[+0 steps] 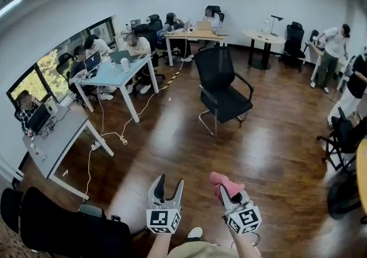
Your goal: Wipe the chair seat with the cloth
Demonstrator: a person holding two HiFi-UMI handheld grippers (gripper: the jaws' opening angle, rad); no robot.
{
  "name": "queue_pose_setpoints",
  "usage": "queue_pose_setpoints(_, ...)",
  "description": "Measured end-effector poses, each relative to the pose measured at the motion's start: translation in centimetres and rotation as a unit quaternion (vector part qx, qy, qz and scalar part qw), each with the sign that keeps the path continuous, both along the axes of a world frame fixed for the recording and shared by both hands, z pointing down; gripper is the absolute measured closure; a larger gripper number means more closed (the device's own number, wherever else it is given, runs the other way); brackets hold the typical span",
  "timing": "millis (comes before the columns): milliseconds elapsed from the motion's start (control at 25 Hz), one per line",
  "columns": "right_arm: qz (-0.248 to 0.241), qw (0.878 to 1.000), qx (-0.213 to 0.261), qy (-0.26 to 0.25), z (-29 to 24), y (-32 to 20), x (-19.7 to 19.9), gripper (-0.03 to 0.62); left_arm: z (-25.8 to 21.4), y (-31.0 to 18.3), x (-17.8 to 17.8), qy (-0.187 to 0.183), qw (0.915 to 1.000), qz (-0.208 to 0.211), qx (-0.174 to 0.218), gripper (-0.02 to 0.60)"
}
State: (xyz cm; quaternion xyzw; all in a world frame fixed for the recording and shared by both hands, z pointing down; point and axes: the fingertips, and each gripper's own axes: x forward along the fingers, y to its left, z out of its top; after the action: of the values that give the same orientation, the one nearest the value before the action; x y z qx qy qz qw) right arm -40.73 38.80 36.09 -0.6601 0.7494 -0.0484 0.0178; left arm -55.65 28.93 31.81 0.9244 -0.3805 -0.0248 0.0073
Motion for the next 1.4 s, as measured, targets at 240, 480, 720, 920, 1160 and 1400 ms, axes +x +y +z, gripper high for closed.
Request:
queue_pose_setpoints(240,0.095,0.995,-0.006,0.008,-0.2,-1.3,5.8,0.577,-0.9,-3.3,8.7,0.010,0.9930,0.116,0.016,0.330)
queue_pose_setpoints(480,0.210,0.978,-0.018,0.001,0.5,2.2,11.8,0.577,1.7,-3.3,18.9,0.001,0.9693,0.245,-0.015,0.301)
queue_pose_setpoints(720,0.339,0.941,-0.017,-0.018,1.1,10.3,21.3,0.577,1.3,2.9,31.4,-0.004,0.9318,0.363,-0.016,0.301)
queue_pose_setpoints(920,0.415,0.909,0.012,-0.030,0.4,17.3,29.3,0.577,1.3,8.9,40.8,-0.004,0.9067,0.421,-0.024,0.306)
queue_pose_setpoints(1160,0.467,0.883,0.036,-0.026,-0.4,24.5,37.1,0.577,0.3,16.1,50.9,0.001,0.8787,0.477,-0.024,0.308)
queue_pose_setpoints(1400,0.477,0.877,0.023,-0.052,1.4,27.6,41.9,0.577,1.4,20.8,56.7,-0.015,0.8605,0.508,-0.030,0.308)
